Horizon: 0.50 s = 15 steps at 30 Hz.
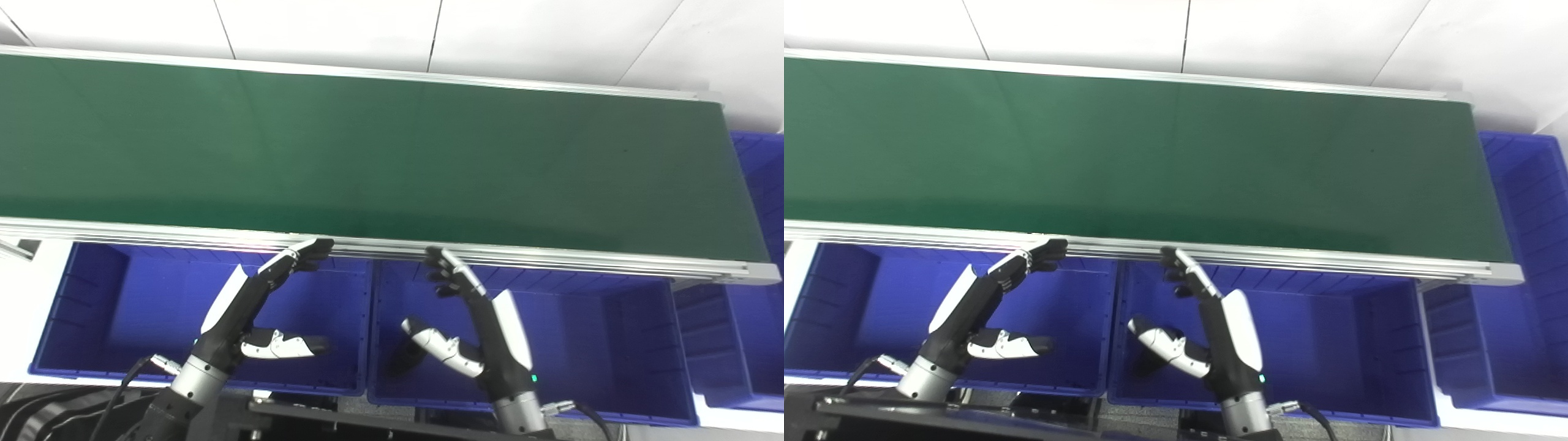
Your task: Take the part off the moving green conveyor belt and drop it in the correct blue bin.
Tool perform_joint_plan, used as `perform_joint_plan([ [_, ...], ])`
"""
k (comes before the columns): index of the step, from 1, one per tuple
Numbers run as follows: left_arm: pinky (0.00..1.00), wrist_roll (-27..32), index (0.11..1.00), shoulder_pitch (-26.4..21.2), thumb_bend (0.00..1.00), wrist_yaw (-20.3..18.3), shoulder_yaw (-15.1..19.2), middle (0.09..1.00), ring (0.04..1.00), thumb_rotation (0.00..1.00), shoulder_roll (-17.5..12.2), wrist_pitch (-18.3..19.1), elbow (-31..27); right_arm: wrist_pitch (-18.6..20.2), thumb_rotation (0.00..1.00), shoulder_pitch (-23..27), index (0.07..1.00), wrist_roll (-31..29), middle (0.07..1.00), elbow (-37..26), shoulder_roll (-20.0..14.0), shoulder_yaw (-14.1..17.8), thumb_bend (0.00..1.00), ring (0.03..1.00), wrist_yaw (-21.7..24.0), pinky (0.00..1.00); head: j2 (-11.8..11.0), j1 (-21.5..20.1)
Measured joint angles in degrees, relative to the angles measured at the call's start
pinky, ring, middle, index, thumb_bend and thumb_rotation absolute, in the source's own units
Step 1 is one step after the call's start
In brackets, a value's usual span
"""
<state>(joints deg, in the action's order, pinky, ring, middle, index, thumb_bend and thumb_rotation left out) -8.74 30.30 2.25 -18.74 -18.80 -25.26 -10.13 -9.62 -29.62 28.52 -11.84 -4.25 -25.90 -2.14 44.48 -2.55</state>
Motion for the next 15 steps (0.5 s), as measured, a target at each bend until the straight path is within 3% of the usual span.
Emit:
perform_joint_plan([
  [3, 0.77, -0.39, 0.838, -0.01, 0.74, 1.54, -1.15, 0.844, 0.822, 0.53, -0.18, 0.0, 1.78, -2.73, 0.63, 0.34, 0.891, -1.48, 0.847, 3.82, -0.25, -0.1, 0.75, 0.787, -0.67, 0.71, -2.63, 0.7],
  [8, 0.74, -1.09, 0.824, -0.54, 0.73, 4.56, -3.87, 0.83, 0.803, 0.47, -1.4, 0.0, 3.3, -4.42, 0.62, 0.48, 0.88, -4.97, 0.847, 5.87, -0.2, 0.13, 0.79, 0.79, -0.69, 0.72, -4.04, 1.14],
  [15, 0.72, -1.96, 0.815, -2.43, 0.76, 8.41, -6.54, 0.826, 0.799, 0.48, -3.25, 0.0, 4.74, -5.44, 0.6, 1.34, 0.879, -7.37, 0.845, 7.88, -0.23, 0.53, 0.79, 0.795, -0.61, 0.72, -5.54, 1.76],
])
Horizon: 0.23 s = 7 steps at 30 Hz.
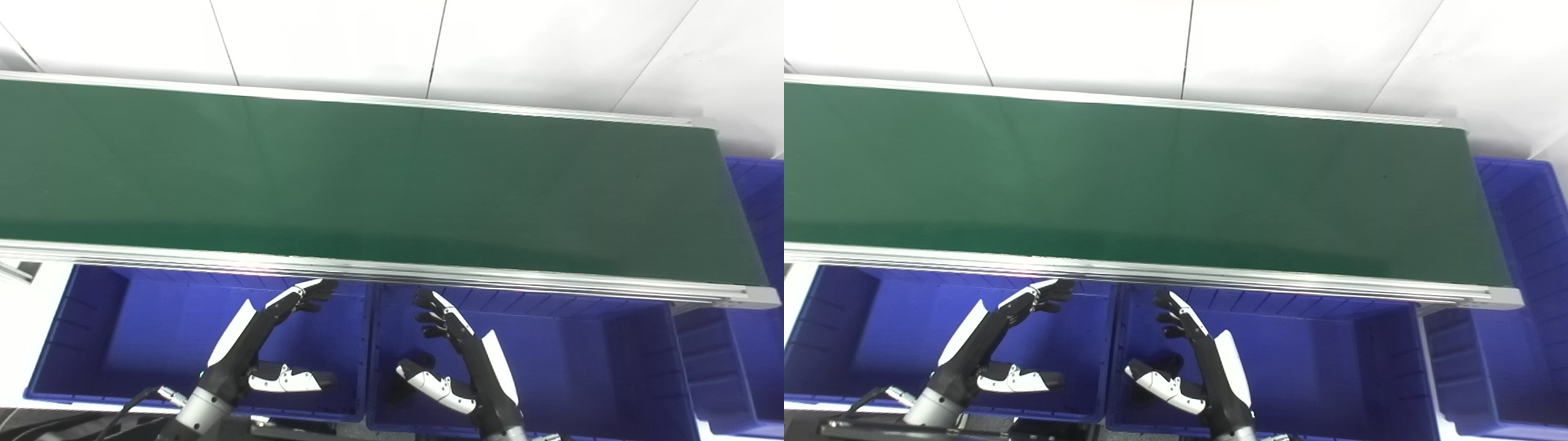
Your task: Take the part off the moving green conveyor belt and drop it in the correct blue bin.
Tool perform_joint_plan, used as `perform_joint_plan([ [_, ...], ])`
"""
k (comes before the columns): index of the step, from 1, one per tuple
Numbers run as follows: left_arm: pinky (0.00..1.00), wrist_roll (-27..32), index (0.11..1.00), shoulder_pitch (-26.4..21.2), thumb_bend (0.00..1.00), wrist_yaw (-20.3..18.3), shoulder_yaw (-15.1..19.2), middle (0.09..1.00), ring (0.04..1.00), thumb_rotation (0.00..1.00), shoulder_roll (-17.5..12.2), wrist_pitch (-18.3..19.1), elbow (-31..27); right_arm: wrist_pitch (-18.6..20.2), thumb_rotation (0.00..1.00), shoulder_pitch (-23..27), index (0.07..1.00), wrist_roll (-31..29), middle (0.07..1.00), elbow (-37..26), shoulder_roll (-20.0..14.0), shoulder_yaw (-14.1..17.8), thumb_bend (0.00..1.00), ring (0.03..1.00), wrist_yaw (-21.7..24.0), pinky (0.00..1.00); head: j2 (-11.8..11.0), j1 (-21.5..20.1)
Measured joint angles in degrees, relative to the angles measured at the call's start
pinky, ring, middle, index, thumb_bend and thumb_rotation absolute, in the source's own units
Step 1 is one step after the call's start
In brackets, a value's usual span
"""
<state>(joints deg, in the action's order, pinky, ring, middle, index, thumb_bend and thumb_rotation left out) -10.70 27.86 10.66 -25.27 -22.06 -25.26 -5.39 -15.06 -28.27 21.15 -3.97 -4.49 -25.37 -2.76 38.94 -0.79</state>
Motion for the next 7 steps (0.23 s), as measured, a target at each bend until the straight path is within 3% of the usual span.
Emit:
perform_joint_plan([
  [7, 0.7, -0.12, 0.799, -0.49, 0.78, 2.85, -2.48, 0.815, 0.787, 0.48, -1.05, 0.0, 1.0, -1.53, 0.58, 0.27, 0.874, -0.69, 0.841, 1.79, 0.04, 0.24, 0.79, 0.794, -0.05, 0.72, -2.19, 0.62],
])
